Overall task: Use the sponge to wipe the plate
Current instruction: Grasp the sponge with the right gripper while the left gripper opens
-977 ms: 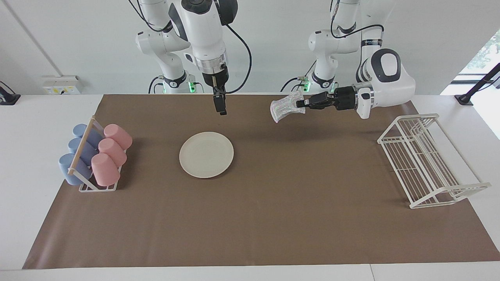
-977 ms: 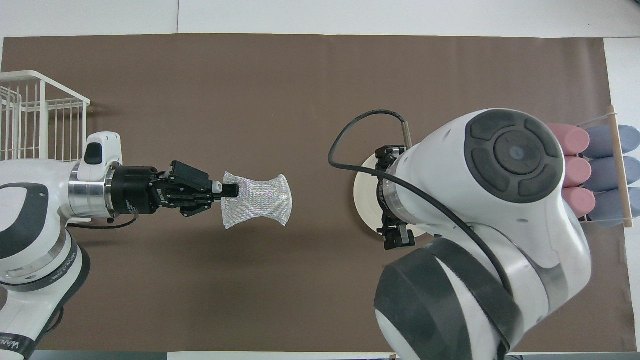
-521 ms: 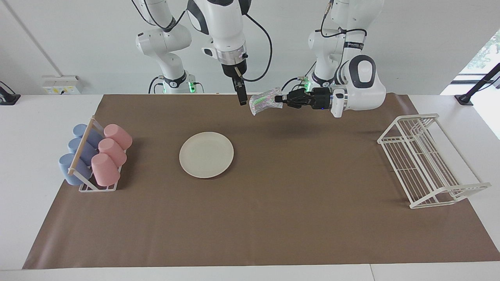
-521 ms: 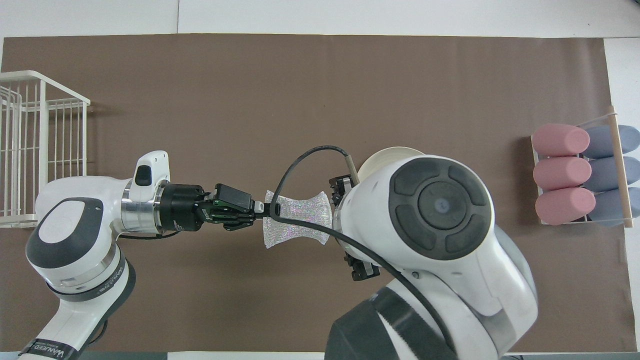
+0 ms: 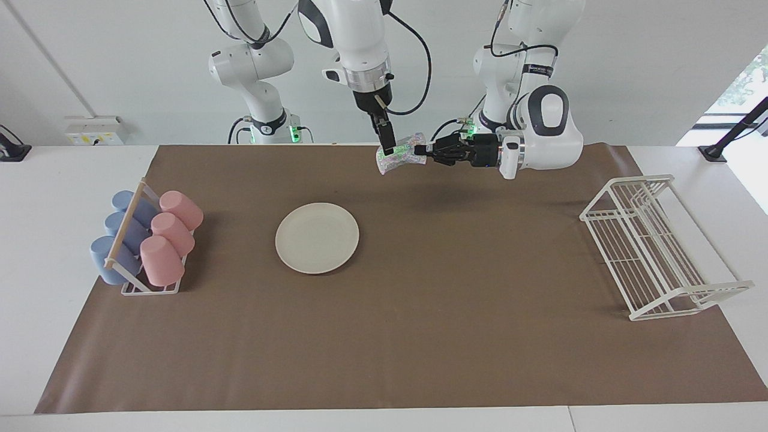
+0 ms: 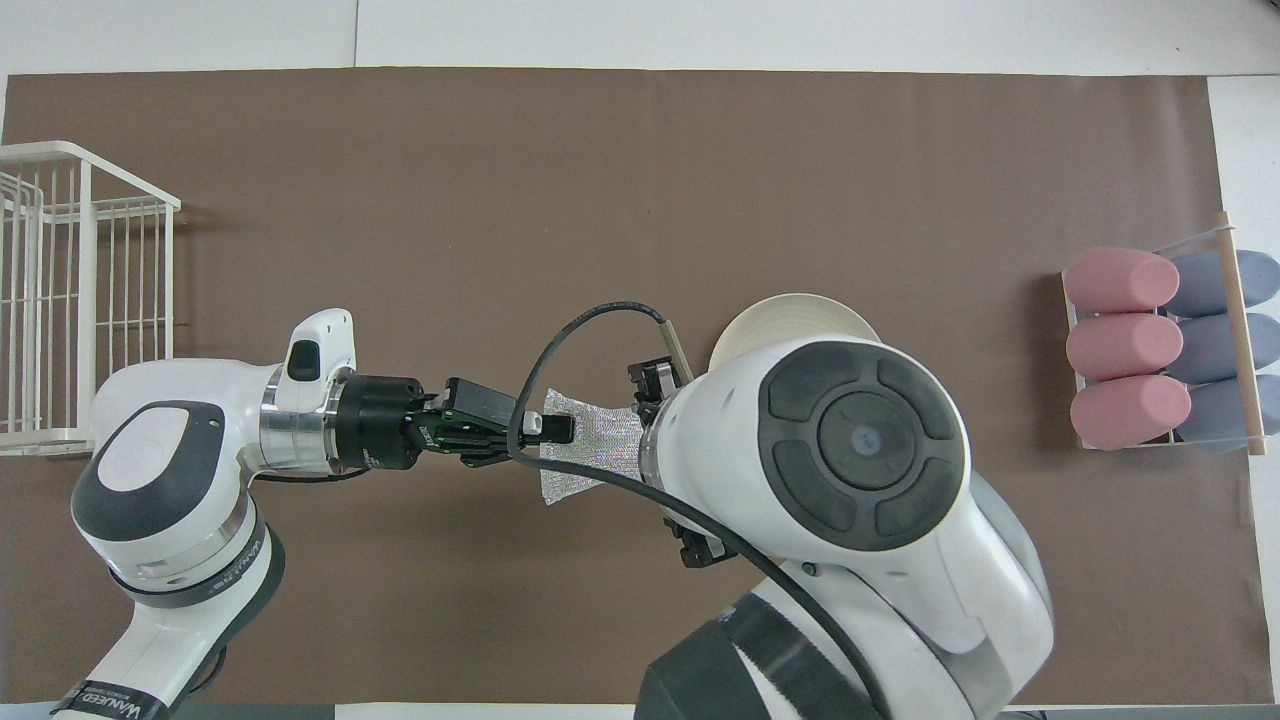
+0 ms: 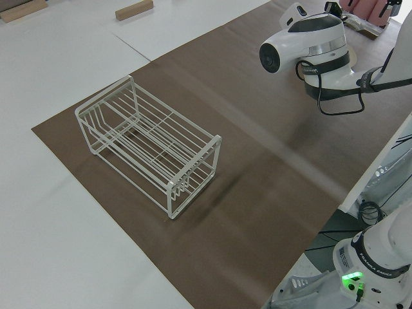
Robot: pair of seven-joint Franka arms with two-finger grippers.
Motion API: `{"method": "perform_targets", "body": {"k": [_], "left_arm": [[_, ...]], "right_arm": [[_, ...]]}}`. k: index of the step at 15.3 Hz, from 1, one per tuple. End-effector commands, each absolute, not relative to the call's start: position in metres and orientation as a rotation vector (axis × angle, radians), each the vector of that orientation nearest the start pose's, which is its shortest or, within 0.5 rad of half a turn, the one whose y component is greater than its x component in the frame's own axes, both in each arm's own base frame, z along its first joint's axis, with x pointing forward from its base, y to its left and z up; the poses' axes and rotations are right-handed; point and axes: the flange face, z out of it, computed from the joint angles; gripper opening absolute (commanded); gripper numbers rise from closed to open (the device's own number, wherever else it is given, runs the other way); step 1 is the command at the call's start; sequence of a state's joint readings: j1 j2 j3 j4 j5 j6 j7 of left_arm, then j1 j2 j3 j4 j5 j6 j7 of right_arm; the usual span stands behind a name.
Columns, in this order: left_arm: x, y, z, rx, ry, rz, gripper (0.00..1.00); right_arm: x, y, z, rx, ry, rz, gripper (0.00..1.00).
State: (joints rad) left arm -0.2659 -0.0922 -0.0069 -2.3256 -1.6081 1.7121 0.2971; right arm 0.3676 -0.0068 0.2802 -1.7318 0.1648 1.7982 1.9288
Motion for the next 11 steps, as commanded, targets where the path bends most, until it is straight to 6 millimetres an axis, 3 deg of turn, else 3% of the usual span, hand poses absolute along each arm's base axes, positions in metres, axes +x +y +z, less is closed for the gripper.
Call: {"method": "perform_targets", "body": {"k": [1, 11], "left_arm": [[0.440, -0.220, 0.423, 1.623, 0.193, -0.357, 0.00], [0.439, -0.221, 0.422, 1.623, 0.179, -0.351, 0.00]], "right_arm": [[0.443, 0.354, 0.562, -2.394, 1.820, 0.259, 1.00], [0.455, 0.361, 0.553, -2.282, 1.817, 0.302, 1.00]]}}
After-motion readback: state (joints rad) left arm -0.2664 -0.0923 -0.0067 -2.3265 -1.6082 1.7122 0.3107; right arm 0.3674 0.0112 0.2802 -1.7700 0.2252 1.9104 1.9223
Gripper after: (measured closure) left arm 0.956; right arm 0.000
